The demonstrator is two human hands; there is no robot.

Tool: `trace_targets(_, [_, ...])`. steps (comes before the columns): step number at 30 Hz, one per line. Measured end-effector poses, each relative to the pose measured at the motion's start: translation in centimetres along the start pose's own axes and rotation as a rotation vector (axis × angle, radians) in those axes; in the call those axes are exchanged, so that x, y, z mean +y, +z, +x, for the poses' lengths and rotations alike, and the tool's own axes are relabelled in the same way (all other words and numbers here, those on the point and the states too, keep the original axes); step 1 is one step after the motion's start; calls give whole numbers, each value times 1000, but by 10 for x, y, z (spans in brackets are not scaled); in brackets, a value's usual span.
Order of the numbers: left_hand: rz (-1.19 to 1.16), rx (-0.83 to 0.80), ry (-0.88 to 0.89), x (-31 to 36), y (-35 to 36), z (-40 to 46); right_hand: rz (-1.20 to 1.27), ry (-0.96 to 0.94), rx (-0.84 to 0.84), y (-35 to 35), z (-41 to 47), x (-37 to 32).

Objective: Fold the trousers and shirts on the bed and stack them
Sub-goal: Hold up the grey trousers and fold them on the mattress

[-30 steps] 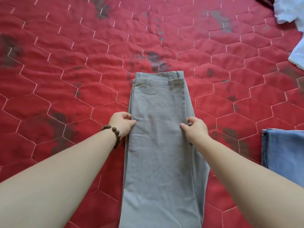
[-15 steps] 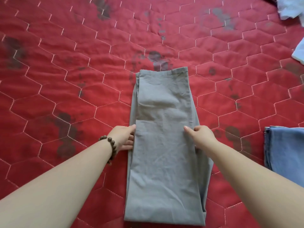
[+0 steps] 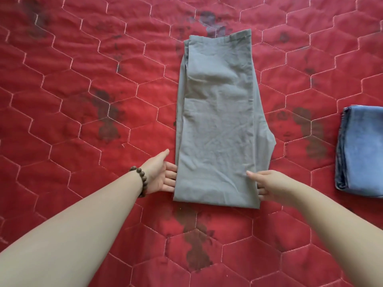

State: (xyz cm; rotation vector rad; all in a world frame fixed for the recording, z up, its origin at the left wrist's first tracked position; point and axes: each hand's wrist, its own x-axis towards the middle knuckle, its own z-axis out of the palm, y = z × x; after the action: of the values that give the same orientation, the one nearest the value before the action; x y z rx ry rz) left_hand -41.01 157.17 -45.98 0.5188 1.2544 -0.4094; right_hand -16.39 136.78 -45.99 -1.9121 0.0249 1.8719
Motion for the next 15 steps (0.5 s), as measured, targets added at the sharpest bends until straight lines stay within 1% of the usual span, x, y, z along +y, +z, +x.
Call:
trace_targets(3, [22,17,0,-27,4,-5,48,-74,8,3,-9,23])
trace_targets(6, [53,8,-12,-49,10,-7,-22,-86,51,9,-16,41])
trace_targets(9, [72,-27,-95,-78,13,-10,-142,-5,45,15,-23,65])
trace_targets(11, [53,-31,-125,-95,14,-11,-136,47,9,18,-29,79])
trace_targets(13, [15,-24,-97,-101,13,-12,-87,53,-16,20,-34,80])
trace_targets(15, [-38,-9,-26,-94,12,-12,-8,26,2,21,-34,71])
